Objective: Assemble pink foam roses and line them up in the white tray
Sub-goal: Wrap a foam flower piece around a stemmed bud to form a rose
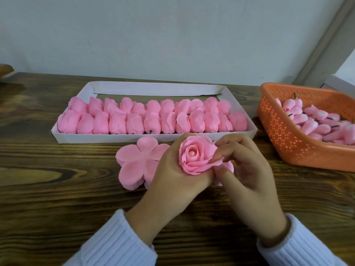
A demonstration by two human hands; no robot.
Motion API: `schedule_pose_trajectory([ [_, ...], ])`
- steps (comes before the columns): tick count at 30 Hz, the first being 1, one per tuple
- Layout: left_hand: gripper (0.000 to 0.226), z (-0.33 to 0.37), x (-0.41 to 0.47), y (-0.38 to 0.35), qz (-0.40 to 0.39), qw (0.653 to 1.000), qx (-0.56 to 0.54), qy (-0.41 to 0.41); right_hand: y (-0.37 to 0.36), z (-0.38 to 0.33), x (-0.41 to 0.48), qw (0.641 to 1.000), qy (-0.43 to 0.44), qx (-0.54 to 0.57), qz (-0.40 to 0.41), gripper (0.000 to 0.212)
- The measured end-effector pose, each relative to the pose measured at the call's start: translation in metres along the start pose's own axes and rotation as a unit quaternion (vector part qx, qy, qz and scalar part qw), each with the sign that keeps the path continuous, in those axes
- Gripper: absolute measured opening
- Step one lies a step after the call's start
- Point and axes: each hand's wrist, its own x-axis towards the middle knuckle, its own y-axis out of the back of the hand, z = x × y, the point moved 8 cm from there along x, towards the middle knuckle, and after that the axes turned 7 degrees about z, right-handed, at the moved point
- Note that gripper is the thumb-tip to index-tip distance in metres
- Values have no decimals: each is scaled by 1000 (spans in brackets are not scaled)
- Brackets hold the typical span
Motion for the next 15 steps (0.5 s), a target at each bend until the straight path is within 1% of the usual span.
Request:
schedule_pose_trajectory([
  [1, 34, 2, 1, -2, 1, 1000, 5, -4, 0, 0, 0, 1000, 1, 0, 2, 14],
  [3, 20, 4, 1, -4, -9, 1000, -9, -1, 1, -1, 0, 1000, 8, -7, 1, 12],
  [5, 18, 7, 1, -4, -10, 1000, -15, -11, 0, 1, 1, 1000, 2, -6, -8, 11],
  [6, 20, 7, 1, -4, -8, 1000, -19, -16, -1, 3, 1, 1000, -4, -3, -14, 12],
  [8, 30, 6, 3, -2, 8, 1000, -29, -1, -3, 6, 1, 999, -22, 12, -28, 12],
  [10, 35, 4, 4, -3, 19, 1000, -22, 5, -5, 8, 0, 997, -41, 46, -45, 18],
  [12, 35, 1, 2, -3, 8, 1000, -13, 6, -7, 8, -1, 994, -47, 75, -60, 18],
  [15, 57, 0, -6, -5, -31, 999, -18, 13, -8, 6, -2, 993, -40, 87, -65, 12],
])
